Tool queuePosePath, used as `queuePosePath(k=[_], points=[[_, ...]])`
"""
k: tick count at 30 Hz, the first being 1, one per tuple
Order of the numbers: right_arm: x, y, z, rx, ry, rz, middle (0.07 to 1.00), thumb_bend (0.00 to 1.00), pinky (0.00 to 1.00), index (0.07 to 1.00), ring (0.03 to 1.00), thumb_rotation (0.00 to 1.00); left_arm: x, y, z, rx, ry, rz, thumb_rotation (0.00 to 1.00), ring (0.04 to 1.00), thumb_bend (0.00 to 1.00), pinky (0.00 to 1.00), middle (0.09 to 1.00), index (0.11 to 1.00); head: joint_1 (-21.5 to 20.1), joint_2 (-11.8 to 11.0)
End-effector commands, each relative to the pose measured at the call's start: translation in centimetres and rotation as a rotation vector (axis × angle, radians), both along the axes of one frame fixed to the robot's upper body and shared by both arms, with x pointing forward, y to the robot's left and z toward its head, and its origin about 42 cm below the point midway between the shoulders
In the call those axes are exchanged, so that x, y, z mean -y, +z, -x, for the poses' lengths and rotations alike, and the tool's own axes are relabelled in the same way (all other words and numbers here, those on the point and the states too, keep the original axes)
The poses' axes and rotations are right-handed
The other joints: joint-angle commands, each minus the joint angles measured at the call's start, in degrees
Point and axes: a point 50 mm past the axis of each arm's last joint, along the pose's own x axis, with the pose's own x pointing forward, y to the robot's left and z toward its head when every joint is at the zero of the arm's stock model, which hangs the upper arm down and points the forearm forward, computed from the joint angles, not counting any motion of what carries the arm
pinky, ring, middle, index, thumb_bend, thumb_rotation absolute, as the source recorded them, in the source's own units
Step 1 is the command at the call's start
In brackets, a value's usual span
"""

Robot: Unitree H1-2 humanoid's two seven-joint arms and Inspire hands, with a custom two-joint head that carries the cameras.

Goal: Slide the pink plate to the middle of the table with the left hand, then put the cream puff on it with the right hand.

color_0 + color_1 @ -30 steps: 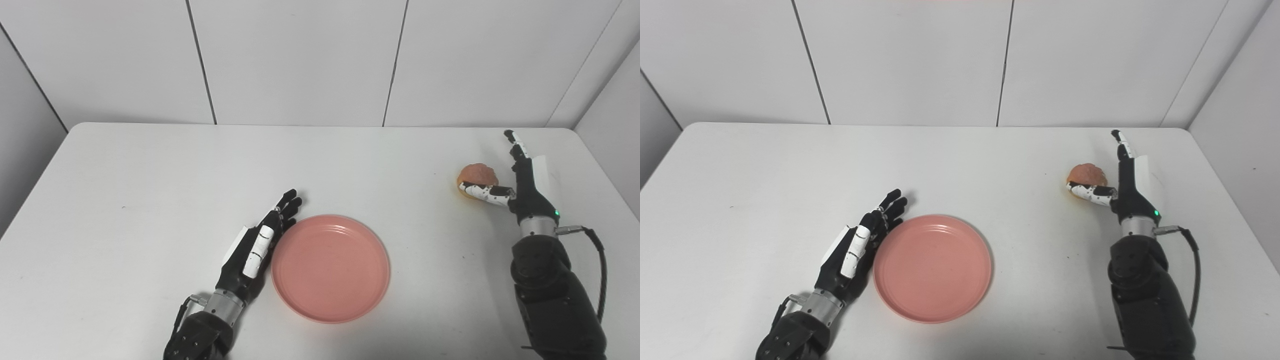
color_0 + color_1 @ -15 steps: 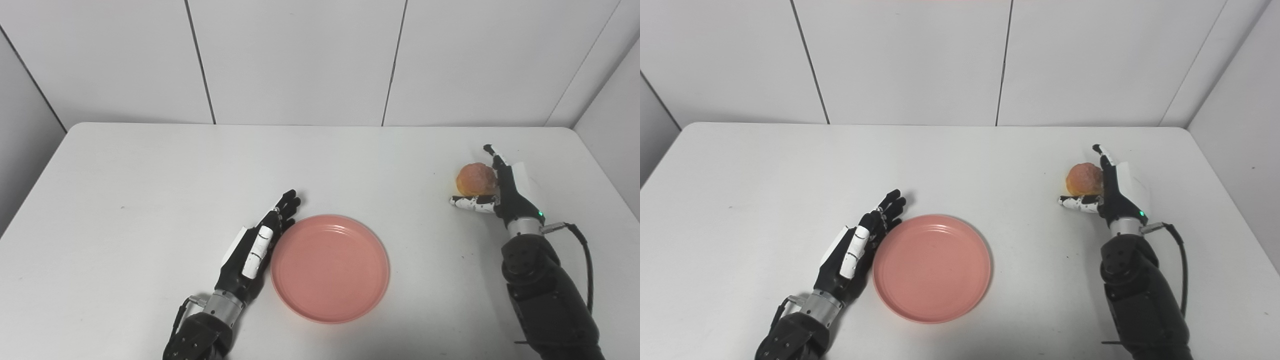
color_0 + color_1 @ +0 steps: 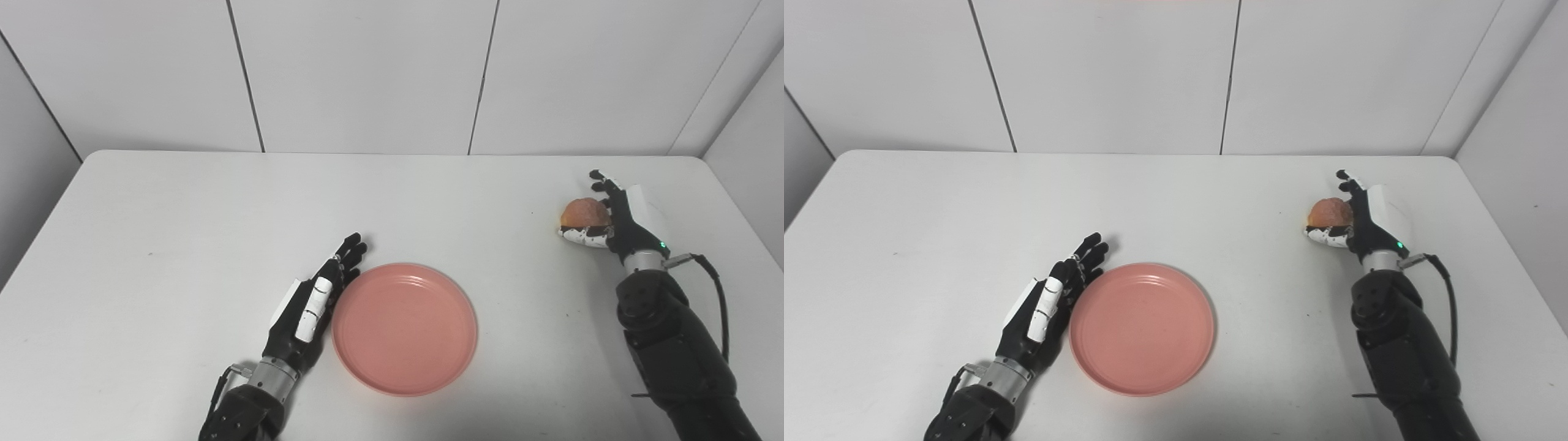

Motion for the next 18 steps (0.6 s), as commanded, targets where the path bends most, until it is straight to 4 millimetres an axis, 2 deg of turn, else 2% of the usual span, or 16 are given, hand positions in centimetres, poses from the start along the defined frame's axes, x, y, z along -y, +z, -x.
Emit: queuePosePath(k=[1,5,6,7,10,16,17,18], points=[[0.00,0.91,-0.35,0.007,0.013,-0.002,0.880,0.36,0.67,0.820,0.838,0.00,-0.02,0.28,0.24,0.012,-0.001,-0.012,1.00,0.999,0.68,1.00,0.959,0.931,0.01,-0.09],[0.01,0.90,-0.25,0.005,0.009,0.005,0.848,0.36,0.58,0.787,0.806,0.00,0.03,0.25,0.27,0.013,0.002,-0.016,1.00,1.000,0.69,1.00,0.961,0.930,0.07,-0.09],[0.05,0.90,-0.23,0.009,0.012,0.004,0.829,0.39,0.50,0.770,0.782,0.00,0.05,0.27,0.27,0.013,0.002,-0.017,1.00,1.000,0.69,1.00,0.960,0.929,0.14,0.05],[0.05,0.91,-0.22,0.008,0.011,0.001,0.817,0.40,0.47,0.759,0.768,0.00,0.06,0.29,0.26,0.012,0.001,-0.018,1.00,1.000,0.69,1.00,0.961,0.929,0.14,0.05],[0.03,1.01,-0.17,0.005,0.007,0.008,0.770,0.41,0.44,0.726,0.704,0.00,0.10,0.34,0.28,0.011,0.002,-0.017,1.00,1.000,0.68,1.00,0.959,0.929,0.38,0.04],[0.04,1.11,-0.14,0.018,-0.011,0.022,0.675,0.42,0.44,0.651,0.626,0.00,0.29,0.32,0.33,0.013,0.008,-0.033,1.00,0.994,0.69,1.00,0.956,0.919,0.82,-0.05],[0.05,1.13,-0.10,0.027,-0.014,0.023,0.653,0.42,0.43,0.641,0.593,0.00,0.32,0.31,0.34,0.014,0.009,-0.033,1.00,0.994,0.69,1.00,0.956,0.919,1.05,0.16],[0.06,1.15,-0.06,0.037,-0.015,0.026,0.608,0.46,0.37,0.625,0.515,0.00,0.33,0.30,0.34,0.015,0.009,-0.032,1.00,0.995,0.69,1.00,0.957,0.920,1.05,0.16]])
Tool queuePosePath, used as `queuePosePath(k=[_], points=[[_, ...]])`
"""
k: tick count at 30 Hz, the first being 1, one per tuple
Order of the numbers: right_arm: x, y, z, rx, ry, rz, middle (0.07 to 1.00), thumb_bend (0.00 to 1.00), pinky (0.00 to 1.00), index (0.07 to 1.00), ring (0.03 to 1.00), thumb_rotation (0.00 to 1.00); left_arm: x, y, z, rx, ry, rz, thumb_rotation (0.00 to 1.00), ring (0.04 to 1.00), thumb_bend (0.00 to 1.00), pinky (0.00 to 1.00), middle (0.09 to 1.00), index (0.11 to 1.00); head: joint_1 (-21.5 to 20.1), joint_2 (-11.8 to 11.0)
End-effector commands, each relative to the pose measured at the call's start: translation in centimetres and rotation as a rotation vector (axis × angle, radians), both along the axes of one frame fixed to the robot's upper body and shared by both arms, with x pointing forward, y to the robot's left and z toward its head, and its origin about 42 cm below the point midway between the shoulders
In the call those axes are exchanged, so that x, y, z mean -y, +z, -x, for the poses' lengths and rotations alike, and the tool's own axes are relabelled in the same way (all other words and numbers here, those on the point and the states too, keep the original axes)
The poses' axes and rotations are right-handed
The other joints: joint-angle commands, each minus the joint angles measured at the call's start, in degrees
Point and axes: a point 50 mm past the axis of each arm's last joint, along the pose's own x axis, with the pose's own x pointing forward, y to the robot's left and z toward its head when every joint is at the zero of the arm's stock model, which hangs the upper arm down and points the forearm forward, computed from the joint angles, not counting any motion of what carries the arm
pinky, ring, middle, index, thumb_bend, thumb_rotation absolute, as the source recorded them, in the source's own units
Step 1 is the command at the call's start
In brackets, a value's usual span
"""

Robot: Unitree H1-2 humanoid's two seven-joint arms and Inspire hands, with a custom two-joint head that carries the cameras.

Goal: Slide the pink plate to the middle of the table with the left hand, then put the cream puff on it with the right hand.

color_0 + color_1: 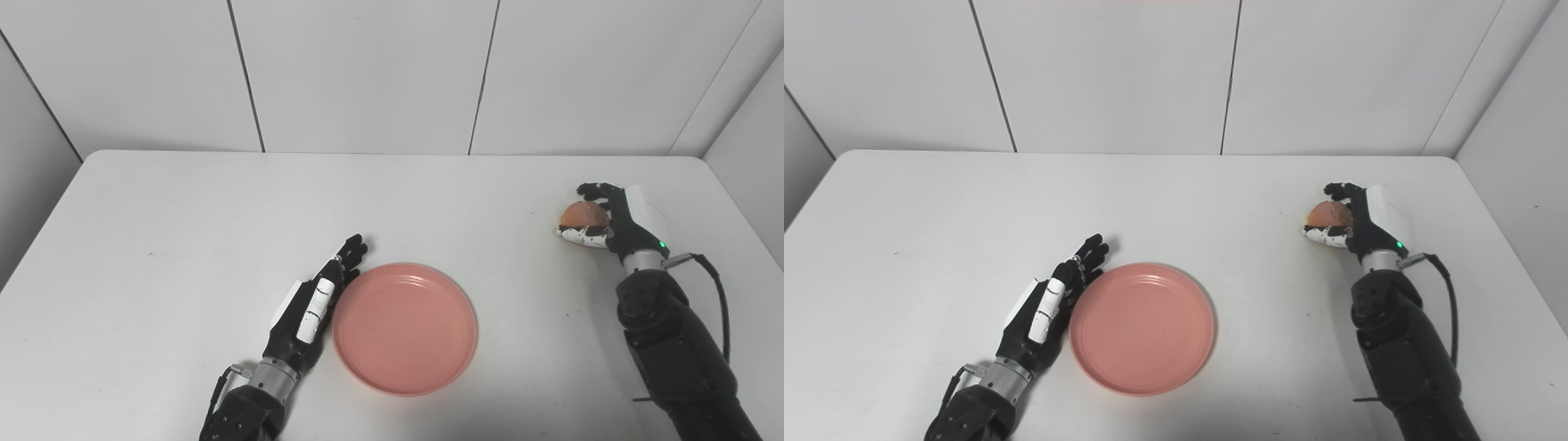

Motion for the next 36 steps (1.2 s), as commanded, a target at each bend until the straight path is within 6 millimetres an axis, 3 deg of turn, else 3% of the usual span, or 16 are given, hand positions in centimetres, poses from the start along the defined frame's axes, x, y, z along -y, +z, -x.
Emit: queuePosePath(k=[1,6,8,10,16,29,32,36], points=[[0.2,1.0,-0.1,0.043,-0.012,0.009,0.583,0.47,0.34,0.615,0.479,0.00,0.2,0.2,0.2,0.007,0.002,-0.006,1.00,0.996,0.69,1.00,0.958,0.920,0.29,0.08],[0.2,1.2,0.1,0.106,-0.016,-0.036,0.522,0.49,0.32,0.530,0.427,0.00,0.3,0.2,0.2,0.012,0.006,-0.009,1.00,0.987,0.68,1.00,0.949,0.917,0.77,0.08],[0.2,1.2,0.2,0.142,-0.009,-0.052,0.502,0.51,0.18,0.494,0.416,0.00,0.3,0.3,0.2,0.014,0.004,-0.013,1.00,0.988,0.68,1.00,0.955,0.926,0.98,-0.01],[0.1,1.3,0.4,0.171,0.002,-0.056,0.499,0.51,0.14,0.485,0.407,0.00,0.4,0.4,0.2,0.012,0.006,-0.004,1.00,0.991,0.68,1.00,0.956,0.927,1.35,0.03],[-0.6,1.7,1.0,0.300,0.040,-0.095,0.459,0.50,0.22,0.540,0.351,0.00,0.6,0.2,0.1,0.020,0.020,-0.003,1.00,0.990,0.68,1.00,0.957,0.931,1.87,-0.04],[-3.9,3.6,2.6,0.490,0.182,-0.156,0.433,0.50,0.17,0.533,0.335,0.00,1.1,0.1,0.0,0.049,0.057,-0.023,1.00,0.982,0.64,1.00,0.953,0.925,4.90,0.16],[-4.9,4.0,3.0,0.519,0.243,-0.158,0.492,0.51,0.14,0.484,0.394,0.00,1.2,-0.1,-0.1,0.055,0.064,-0.026,1.00,0.976,0.64,1.00,0.947,0.919,5.05,0.14],[-6.5,4.5,3.6,0.522,0.289,-0.160,0.461,0.50,0.20,0.530,0.354,0.00,1.3,-0.1,-0.2,0.057,0.058,-0.030,1.00,0.982,0.65,1.00,0.957,0.933,5.79,0.67]])
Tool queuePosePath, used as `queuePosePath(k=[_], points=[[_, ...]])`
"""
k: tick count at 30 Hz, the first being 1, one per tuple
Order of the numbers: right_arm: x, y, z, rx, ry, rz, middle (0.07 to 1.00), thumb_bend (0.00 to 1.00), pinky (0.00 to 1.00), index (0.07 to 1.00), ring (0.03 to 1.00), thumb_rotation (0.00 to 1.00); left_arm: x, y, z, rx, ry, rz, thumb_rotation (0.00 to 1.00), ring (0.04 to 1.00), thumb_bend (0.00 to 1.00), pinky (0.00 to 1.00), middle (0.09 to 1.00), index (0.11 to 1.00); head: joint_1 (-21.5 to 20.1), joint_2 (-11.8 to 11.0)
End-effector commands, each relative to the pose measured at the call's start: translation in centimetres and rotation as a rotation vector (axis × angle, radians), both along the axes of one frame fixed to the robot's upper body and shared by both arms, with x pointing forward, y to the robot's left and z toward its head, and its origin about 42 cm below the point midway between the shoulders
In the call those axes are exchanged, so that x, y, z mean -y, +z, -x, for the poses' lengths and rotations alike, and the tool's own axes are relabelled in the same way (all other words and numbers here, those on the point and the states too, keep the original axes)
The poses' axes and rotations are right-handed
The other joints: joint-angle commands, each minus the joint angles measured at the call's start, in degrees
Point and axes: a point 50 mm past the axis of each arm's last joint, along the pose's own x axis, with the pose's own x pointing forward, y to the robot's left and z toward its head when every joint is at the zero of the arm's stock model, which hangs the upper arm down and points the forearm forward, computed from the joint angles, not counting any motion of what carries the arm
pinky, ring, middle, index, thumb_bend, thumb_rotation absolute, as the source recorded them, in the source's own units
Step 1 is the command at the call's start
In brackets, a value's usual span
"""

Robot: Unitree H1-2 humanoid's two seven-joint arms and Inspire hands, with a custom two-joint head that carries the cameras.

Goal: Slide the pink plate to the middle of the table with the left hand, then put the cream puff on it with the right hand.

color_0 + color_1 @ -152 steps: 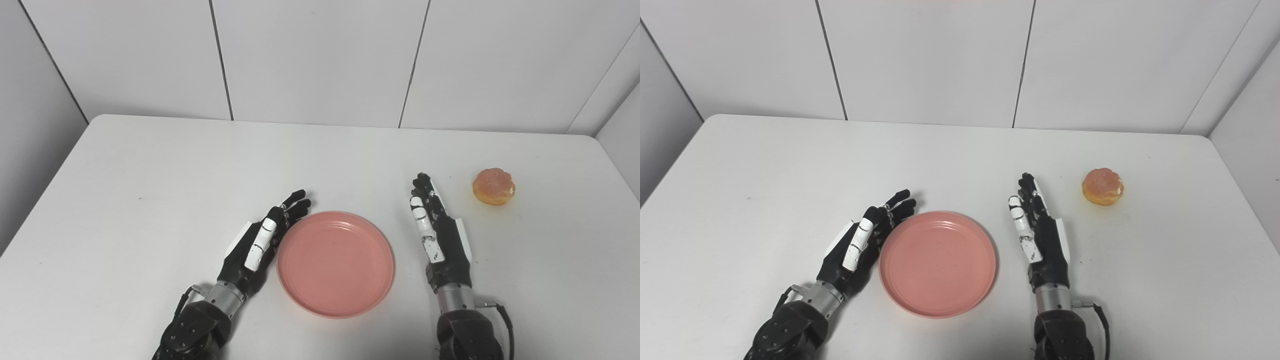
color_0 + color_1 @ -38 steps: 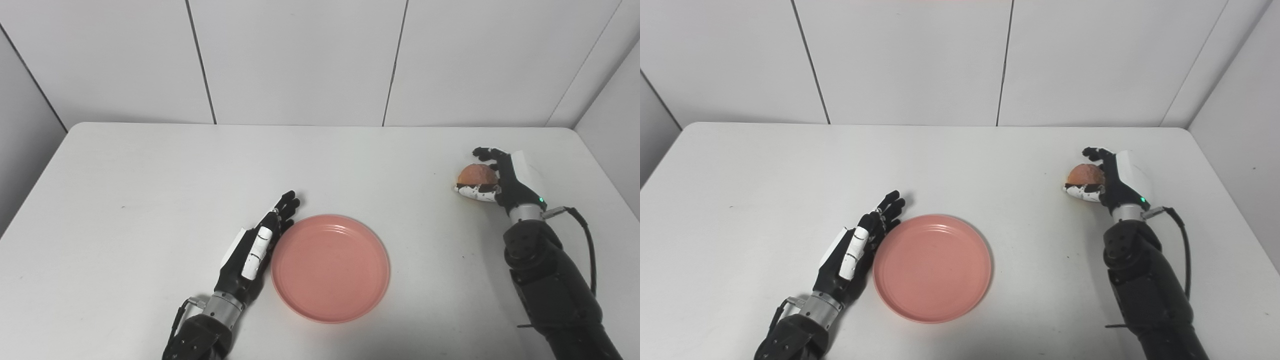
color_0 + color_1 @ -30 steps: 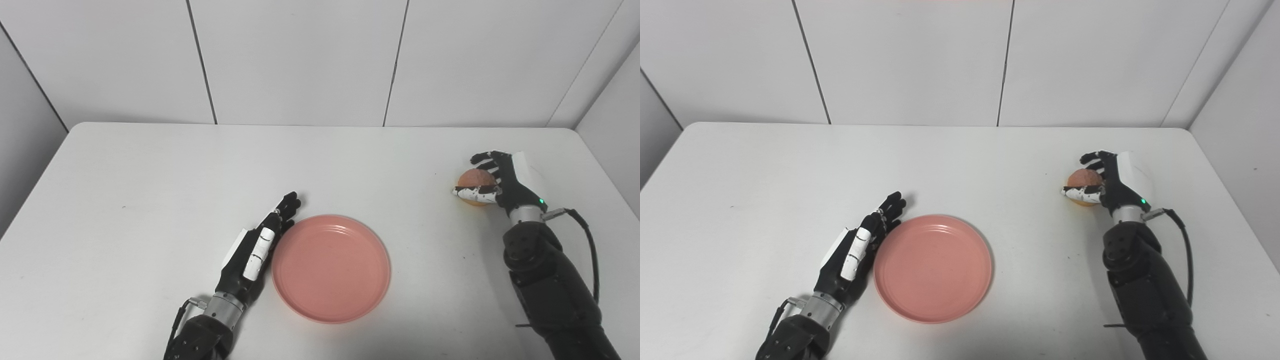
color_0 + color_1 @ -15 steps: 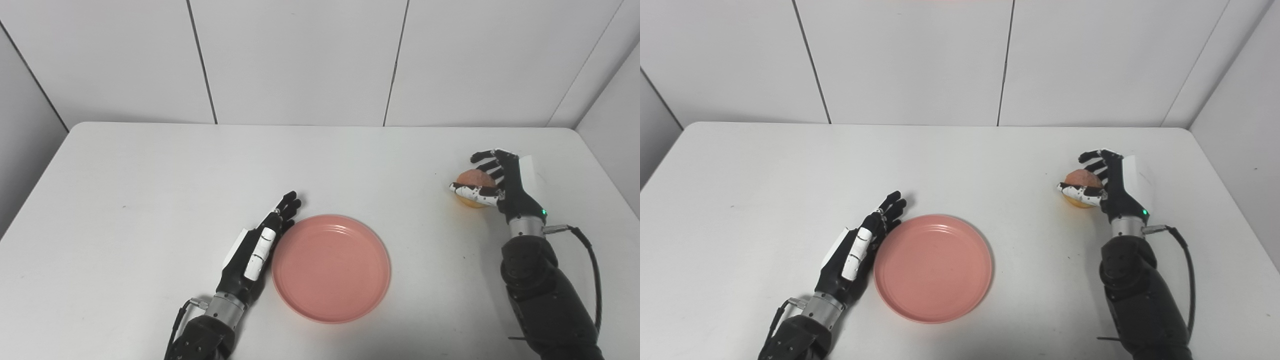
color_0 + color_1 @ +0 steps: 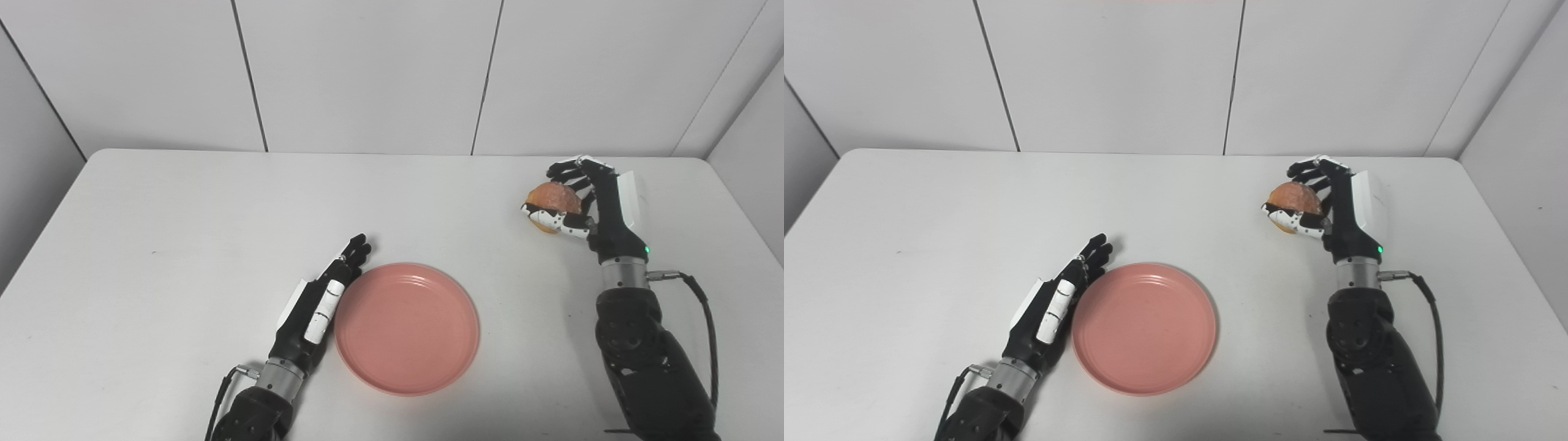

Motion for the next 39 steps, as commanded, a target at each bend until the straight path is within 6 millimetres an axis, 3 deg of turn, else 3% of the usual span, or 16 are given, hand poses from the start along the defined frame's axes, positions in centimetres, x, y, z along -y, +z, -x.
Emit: queuePosePath(k=[1,8,15,17,18,20,22,23,31,39], points=[[-1.3,2.0,0.4,0.090,0.057,0.011,0.464,0.50,0.22,0.533,0.356,0.00,0.3,0.1,-0.2,0.020,0.010,0.003,1.00,0.981,0.65,1.00,0.958,0.934,0.58,-0.08],[-4.4,2.3,1.9,0.123,0.189,0.017,0.445,0.50,0.20,0.528,0.346,0.00,0.7,0.4,-0.2,0.017,0.013,0.005,1.00,0.977,0.64,0.98,0.956,0.924,1.55,0.87],[-7.5,1.6,3.9,0.135,0.342,0.041,0.487,0.51,0.27,0.520,0.384,0.00,0.9,0.4,-0.4,0.029,0.013,0.007,1.00,0.981,0.64,0.99,0.955,0.922,2.21,0.45],[-8.2,1.5,4.4,0.134,0.351,0.069,0.482,0.51,0.24,0.522,0.370,0.00,1.0,0.5,-0.4,0.031,0.018,0.003,1.00,0.977,0.63,0.98,0.952,0.920,2.44,1.08],[-8.5,1.2,4.6,0.140,0.369,0.093,0.480,0.51,0.22,0.522,0.364,0.00,1.1,0.5,-0.3,0.031,0.016,0.003,1.00,0.974,0.63,0.98,0.951,0.920,3.11,0.28],[-8.9,0.6,5.0,0.138,0.405,0.112,0.473,0.51,0.21,0.495,0.427,0.00,1.2,0.5,-0.2,0.029,0.013,0.002,1.00,0.974,0.63,0.98,0.950,0.922,3.72,-0.08],[-9.3,0.1,5.5,0.119,0.454,0.110,0.500,0.51,0.26,0.496,0.403,0.00,1.3,0.3,-0.2,0.031,0.015,-0.001,1.00,0.978,0.63,0.98,0.952,0.923,4.10,0.24],[-9.5,-0.2,5.7,0.120,0.480,0.110,0.506,0.51,0.29,0.491,0.409,0.00,1.3,0.3,-0.2,0.031,0.016,0.000,1.00,0.976,0.63,0.98,0.948,0.918,4.49,-0.66],[-10.1,-0.9,6.6,0.128,0.597,0.158,0.502,0.51,0.31,0.492,0.414,0.00,1.6,0.8,0.3,0.019,0.021,0.000,1.00,0.974,0.62,0.96,0.948,0.919,4.76,0.65],[-10.7,-2.1,7.2,0.074,0.675,0.240,0.495,0.51,0.35,0.489,0.424,0.00,1.5,0.9,0.2,0.023,0.024,-0.008,1.00,0.973,0.63,0.96,0.953,0.924,3.16,0.39]])
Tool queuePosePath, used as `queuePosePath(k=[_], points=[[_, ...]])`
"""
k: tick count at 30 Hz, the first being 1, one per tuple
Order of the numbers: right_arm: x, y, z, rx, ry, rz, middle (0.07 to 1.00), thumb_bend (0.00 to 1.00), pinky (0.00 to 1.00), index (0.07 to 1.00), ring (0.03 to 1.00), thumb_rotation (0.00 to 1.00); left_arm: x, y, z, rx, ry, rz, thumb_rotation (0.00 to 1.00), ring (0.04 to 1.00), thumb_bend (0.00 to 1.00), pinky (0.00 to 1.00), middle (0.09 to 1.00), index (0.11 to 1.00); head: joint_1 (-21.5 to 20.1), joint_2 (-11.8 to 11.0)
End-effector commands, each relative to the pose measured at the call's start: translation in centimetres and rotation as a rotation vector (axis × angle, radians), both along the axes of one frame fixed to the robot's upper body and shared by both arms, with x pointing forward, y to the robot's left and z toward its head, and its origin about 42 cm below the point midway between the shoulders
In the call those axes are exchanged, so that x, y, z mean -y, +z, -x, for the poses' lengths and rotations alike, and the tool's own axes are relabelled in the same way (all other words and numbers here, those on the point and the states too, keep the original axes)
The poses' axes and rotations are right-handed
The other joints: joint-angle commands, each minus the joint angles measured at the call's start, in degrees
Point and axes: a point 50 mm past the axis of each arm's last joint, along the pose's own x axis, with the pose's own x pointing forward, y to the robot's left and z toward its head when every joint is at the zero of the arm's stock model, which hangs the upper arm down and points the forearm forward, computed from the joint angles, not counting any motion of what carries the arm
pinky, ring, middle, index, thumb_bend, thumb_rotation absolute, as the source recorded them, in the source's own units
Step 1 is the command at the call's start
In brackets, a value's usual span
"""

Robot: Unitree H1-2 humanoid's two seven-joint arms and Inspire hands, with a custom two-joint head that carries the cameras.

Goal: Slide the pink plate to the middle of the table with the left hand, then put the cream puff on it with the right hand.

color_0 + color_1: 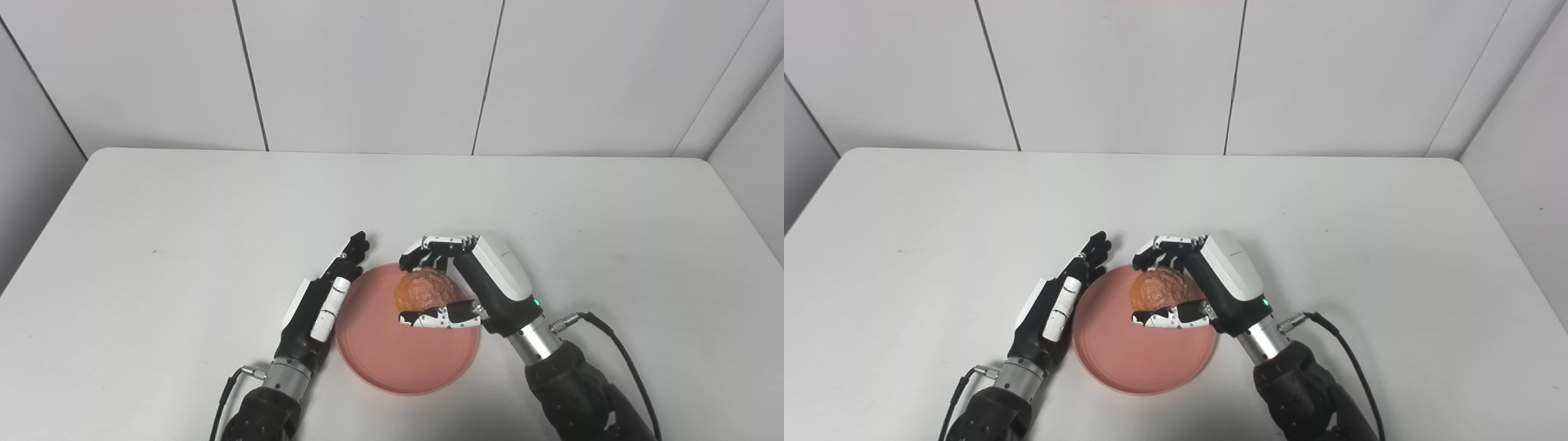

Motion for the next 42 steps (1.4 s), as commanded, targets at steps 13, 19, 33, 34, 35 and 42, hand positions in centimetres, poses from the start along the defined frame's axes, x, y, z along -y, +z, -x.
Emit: queuePosePath(k=[13,19,33,34,35,42], points=[[-0.6,0.0,0.8,0.028,0.089,0.120,0.496,0.51,0.39,0.484,0.439,0.00,0.4,0.7,-0.2,0.030,-0.007,0.019,1.00,0.967,0.62,0.97,0.946,0.916,-0.58,0.26],[-0.5,-0.4,0.9,-0.006,0.086,0.145,0.505,0.51,0.41,0.472,0.445,0.00,0.4,0.7,-0.1,0.031,-0.014,0.015,1.00,0.973,0.64,0.97,0.952,0.922,-0.52,0.15],[-0.2,-0.3,0.6,0.019,0.062,0.173,0.688,0.50,0.60,0.497,0.663,0.13,0.4,0.8,-0.1,0.030,-0.011,0.015,1.00,0.976,0.63,0.97,0.952,0.917,-0.54,0.01],[-0.2,-0.3,0.6,0.022,0.059,0.180,0.717,0.50,0.63,0.498,0.688,0.14,0.4,0.8,-0.2,0.034,-0.010,0.017,1.00,0.976,0.63,0.97,0.951,0.916,-0.54,0.01],[-0.1,-0.3,0.6,0.025,0.056,0.185,0.739,0.49,0.65,0.548,0.712,0.17,0.4,0.8,-0.2,0.036,-0.009,0.021,1.00,0.973,0.62,0.97,0.949,0.914,-0.54,0.01],[0.2,-0.1,0.5,0.046,0.056,0.179,0.822,0.53,0.77,0.803,0.809,0.47,0.4,0.8,-0.3,0.045,-0.015,0.021,1.00,0.968,0.62,0.97,0.942,0.913,-0.48,0.27]])
